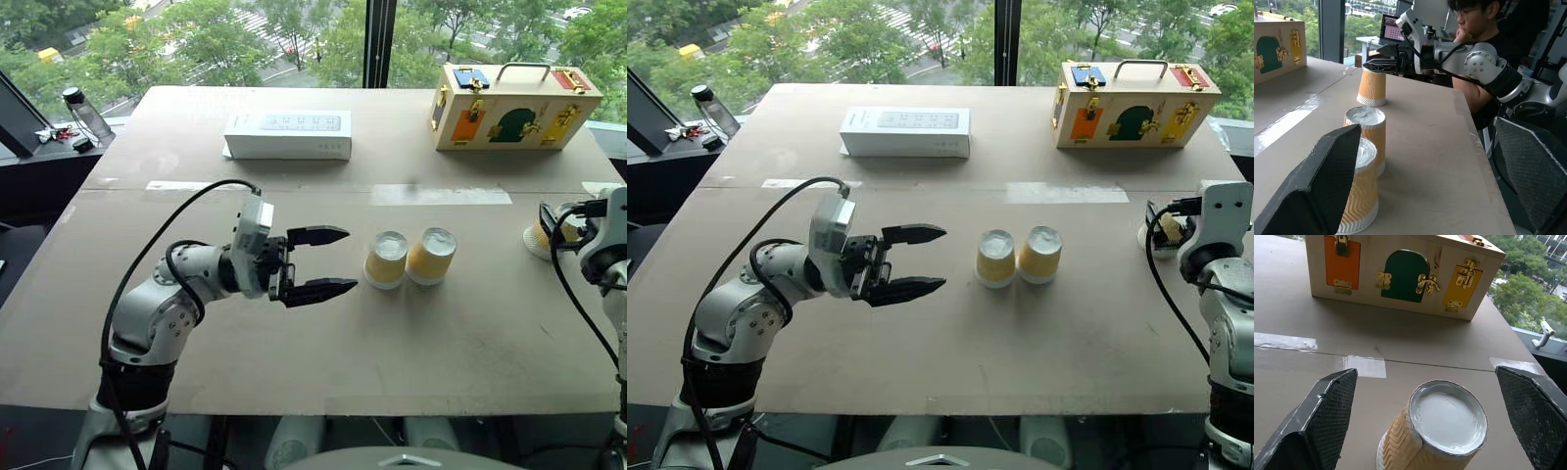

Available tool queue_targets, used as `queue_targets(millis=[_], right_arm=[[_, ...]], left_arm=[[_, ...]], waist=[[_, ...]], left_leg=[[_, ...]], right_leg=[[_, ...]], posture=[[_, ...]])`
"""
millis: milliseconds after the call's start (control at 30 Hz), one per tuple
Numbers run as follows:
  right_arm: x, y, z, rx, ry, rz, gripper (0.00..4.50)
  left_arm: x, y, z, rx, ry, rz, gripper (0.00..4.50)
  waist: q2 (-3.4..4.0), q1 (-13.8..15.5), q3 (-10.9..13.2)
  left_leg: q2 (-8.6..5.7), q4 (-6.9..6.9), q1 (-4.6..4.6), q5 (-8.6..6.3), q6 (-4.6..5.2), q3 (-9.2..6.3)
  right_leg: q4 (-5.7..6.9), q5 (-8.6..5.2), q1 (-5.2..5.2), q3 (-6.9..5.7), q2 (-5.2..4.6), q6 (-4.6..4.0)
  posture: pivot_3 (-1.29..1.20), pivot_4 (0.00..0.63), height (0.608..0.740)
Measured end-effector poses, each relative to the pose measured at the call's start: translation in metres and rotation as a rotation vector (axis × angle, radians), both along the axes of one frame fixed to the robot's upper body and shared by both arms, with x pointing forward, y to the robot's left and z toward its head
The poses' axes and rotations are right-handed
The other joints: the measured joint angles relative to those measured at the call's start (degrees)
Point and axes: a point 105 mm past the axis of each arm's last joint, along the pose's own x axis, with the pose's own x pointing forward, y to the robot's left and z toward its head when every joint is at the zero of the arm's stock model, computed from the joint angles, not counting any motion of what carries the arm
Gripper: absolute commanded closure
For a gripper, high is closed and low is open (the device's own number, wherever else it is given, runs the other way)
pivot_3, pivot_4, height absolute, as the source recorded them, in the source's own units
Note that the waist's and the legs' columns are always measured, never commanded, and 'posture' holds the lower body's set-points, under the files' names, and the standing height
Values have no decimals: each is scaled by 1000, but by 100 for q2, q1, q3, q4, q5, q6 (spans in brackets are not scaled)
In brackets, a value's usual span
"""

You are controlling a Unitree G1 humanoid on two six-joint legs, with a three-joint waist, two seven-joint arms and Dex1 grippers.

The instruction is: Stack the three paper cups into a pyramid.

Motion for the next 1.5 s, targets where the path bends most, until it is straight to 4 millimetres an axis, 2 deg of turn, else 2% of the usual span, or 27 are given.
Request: queue_targets(millis=[33,133,267,400,433,567,733,800,933,1033,1100,1167,1233,1333,1367,1500], right_arm=[[4,-2,0,14,8,-12,0],[10,-7,-7,56,46,-37,904],[12,-10,-16,88,87,-46,2769],[11,-8,-15,101,89,-32,4315],[11,-7,-15,104,93,-30,4471],[6,5,-10,129,69,59,4471],[-4,28,35,62,-58,241,4471],[-7,36,44,31,-80,293,4471],[-11,42,45,-12,-65,344,4471],[-17,65,53,-27,-97,460,4471],[-25,89,64,-36,-140,579,4471],[-30,99,70,-51,-159,627,4471],[-30,98,67,-85,-129,632,4471],[-27,79,46,-110,-20,561,4471],[-27,66,29,-106,56,516,4471],[-28,45,-12,-60,205,441,4471]], left_arm=[[-2,-2,2,-5,-2,-2,20],[-5,-5,6,-13,-5,4,0],[-4,-6,8,-18,-8,24,0],[-3,-7,7,-28,-3,38,0],[-3,-8,6,-29,-1,41,0],[-4,-6,1,-29,21,56,0],[-4,-5,0,-26,24,59,0],[-3,-4,0,-25,18,62,0],[-2,-3,0,-32,13,64,0],[1,-1,-2,-28,9,73,0],[1,1,-4,-24,7,76,0],[1,2,-6,-21,4,79,0],[1,4,-9,-17,11,88,0],[1,5,-11,-15,5,97,0],[1,5,-12,-11,2,101,0],[0,6,-16,-11,8,108,0]], waist=[[0,-7,0],[1,-7,0],[0,-1,0],[-1,-3,-1],[-1,-2,-1],[8,-3,5],[17,-6,11],[17,-3,10],[17,6,11],[20,-12,12],[20,-22,13],[19,-3,12],[17,28,13],[12,67,14],[12,65,14],[15,11,15]], left_leg=[[0,0,0,0,0,2],[0,-1,0,0,0,3],[0,0,0,0,0,5],[1,2,2,0,1,5],[1,2,2,0,1,5],[1,1,0,0,1,7],[2,0,0,0,1,6],[2,1,0,0,1,6],[2,1,0,0,1,7],[4,-2,0,0,1,7],[5,-5,0,0,1,7],[4,-4,-1,0,1,6],[2,-3,-5,0,1,5],[2,-2,-10,0,1,2],[2,-3,-10,0,1,3],[3,-5,-8,0,1,6]], right_leg=[[0,0,0,2,0,0],[0,0,-1,2,1,0],[-1,0,1,3,2,0],[0,1,2,5,3,0],[0,0,2,5,3,0],[-1,0,0,7,3,0],[-2,0,-1,6,4,1],[-2,0,0,6,4,1],[-4,0,0,6,4,1],[-4,0,-2,7,4,1],[-7,0,-2,7,5,1],[-11,0,-1,5,4,1],[-15,0,0,3,3,1],[-22,0,1,-2,2,1],[-23,0,1,-2,2,1],[-22,0,-1,2,2,0]], posture=[[0,150,740],[0,150,740],[0,150,740],[0,150,740],[0,150,740],[0,150,740],[0,150,740],[0,150,740],[0,150,740],[0,150,740],[0,150,740],[0,150,740],[0,150,740],[0,150,740],[0,150,740],[0,150,740]])
